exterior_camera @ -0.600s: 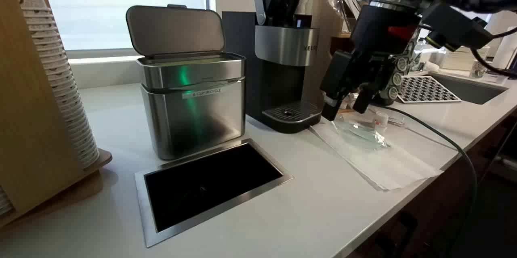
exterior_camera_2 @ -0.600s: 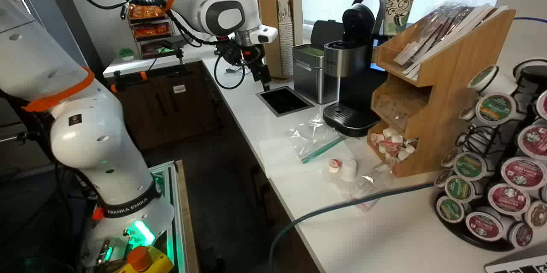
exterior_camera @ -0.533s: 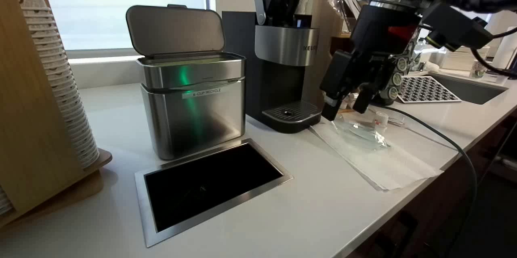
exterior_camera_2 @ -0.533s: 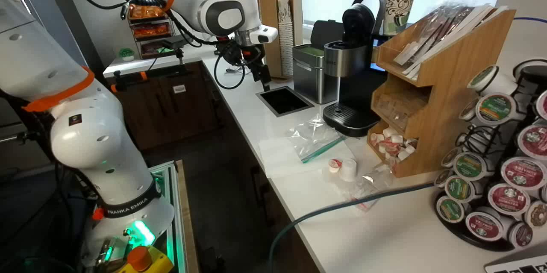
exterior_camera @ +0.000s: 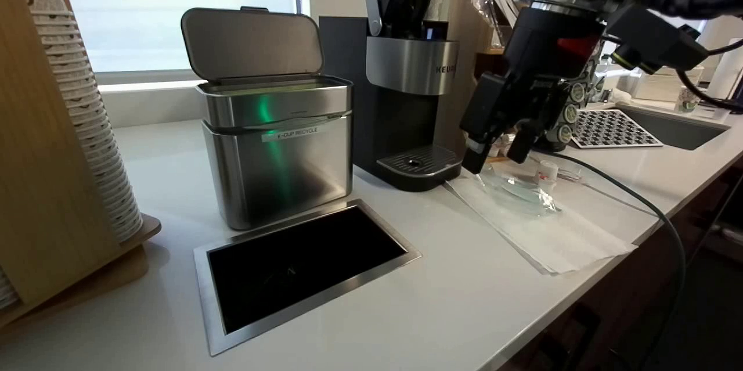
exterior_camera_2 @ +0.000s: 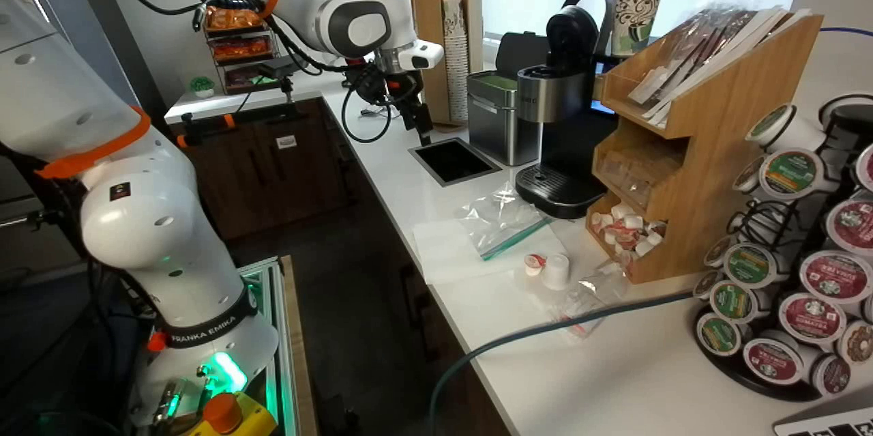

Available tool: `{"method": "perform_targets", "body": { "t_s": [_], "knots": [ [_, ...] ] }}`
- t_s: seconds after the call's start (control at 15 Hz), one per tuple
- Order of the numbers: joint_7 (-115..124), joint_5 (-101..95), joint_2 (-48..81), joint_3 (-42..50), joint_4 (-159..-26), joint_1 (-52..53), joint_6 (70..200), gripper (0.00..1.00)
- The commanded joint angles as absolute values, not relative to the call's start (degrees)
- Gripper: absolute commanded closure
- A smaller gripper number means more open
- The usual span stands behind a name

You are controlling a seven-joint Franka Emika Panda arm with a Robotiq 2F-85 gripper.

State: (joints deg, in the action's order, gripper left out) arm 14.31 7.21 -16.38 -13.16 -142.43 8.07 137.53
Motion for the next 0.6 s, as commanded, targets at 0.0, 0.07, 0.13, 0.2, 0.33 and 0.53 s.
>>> {"method": "perform_targets", "body": {
  "t_s": [0.0, 0.07, 0.13, 0.2, 0.33, 0.53],
  "knots": [
    [14.4, 7.0, -16.4, -12.6, -142.4, 8.6, 137.4, 0.0],
    [14.4, 7.0, -16.4, -12.6, -142.4, 8.6, 137.4, 0.0],
    [14.4, 7.0, -16.4, -12.6, -142.4, 8.6, 137.4, 0.0],
    [14.4, 7.0, -16.4, -12.6, -142.4, 8.6, 137.4, 0.0],
    [18.8, 7.5, -17.1, -12.0, -143.3, 7.0, 137.9, 0.0],
    [25.4, 7.2, -19.1, -10.8, -145.1, 4.6, 138.9, 0.0]
  ]
}}
